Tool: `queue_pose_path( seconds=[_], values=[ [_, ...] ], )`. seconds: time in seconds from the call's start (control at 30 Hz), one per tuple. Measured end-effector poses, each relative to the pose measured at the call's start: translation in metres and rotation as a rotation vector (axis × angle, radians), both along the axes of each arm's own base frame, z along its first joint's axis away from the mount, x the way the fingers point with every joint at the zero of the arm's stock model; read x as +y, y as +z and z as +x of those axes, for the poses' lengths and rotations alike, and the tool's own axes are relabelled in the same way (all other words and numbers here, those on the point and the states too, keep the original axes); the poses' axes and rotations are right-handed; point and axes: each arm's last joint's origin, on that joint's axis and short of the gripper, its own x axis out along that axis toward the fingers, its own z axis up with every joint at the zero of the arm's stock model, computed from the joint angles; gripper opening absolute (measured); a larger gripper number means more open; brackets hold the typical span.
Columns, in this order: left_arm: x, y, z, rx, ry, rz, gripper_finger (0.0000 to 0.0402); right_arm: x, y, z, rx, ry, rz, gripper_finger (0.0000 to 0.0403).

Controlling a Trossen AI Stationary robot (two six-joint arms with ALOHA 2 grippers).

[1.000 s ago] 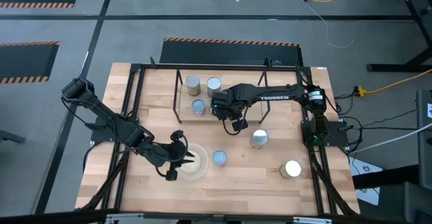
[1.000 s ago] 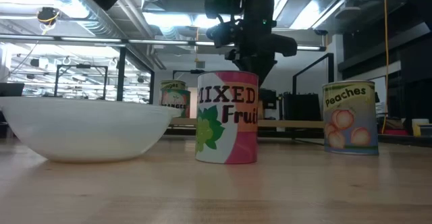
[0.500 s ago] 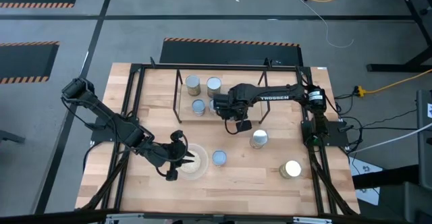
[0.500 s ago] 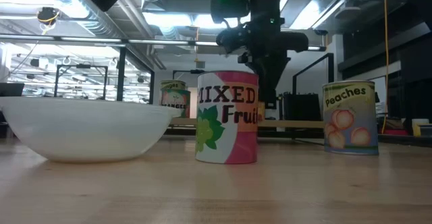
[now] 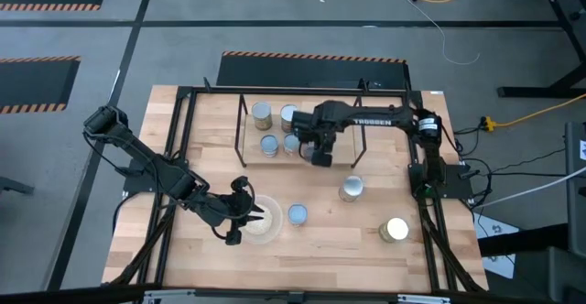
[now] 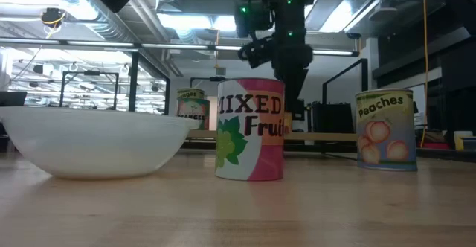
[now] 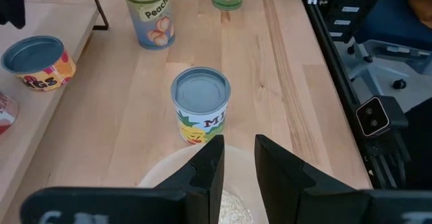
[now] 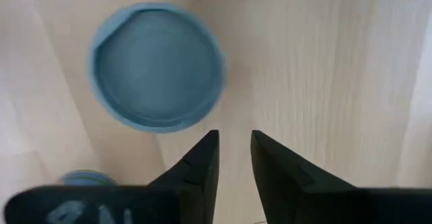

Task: Pick and place cans onto a shelf
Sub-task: Adjust the canned pineapple on the shelf

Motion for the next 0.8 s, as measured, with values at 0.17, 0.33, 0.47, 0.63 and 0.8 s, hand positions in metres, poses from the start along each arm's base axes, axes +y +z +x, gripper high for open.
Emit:
queue_pose_path(
  seconds=[0.17, 0.33, 0.47, 0.63, 0.8],
  values=[
    [0.0, 0.0, 0.0, 0.0, 0.0, 0.0, 0.0077, -0.02, 0.0, -0.005, -0.033, -0.148, 0.135, 0.009],
    [0.0, 0.0, 0.0, 0.0, 0.0, 0.001, 0.0076, -0.03, 0.001, -0.006, -0.082, -0.258, 0.309, 0.009],
    [0.0, 0.0, 0.0, 0.0, 0.0, 0.001, 0.0076, -0.035, 0.001, -0.004, -0.108, -0.349, 0.287, 0.009],
    [0.0, 0.0, 0.0, 0.0, 0.0, 0.001, 0.0076, -0.038, 0.001, -0.004, -0.11, -0.425, 0.277, 0.009],
    [0.0, 0.0, 0.0, 0.0, 0.0, 0.001, 0.0076, -0.038, 0.0, -0.005, -0.107, -0.456, 0.251, 0.009]
  ],
)
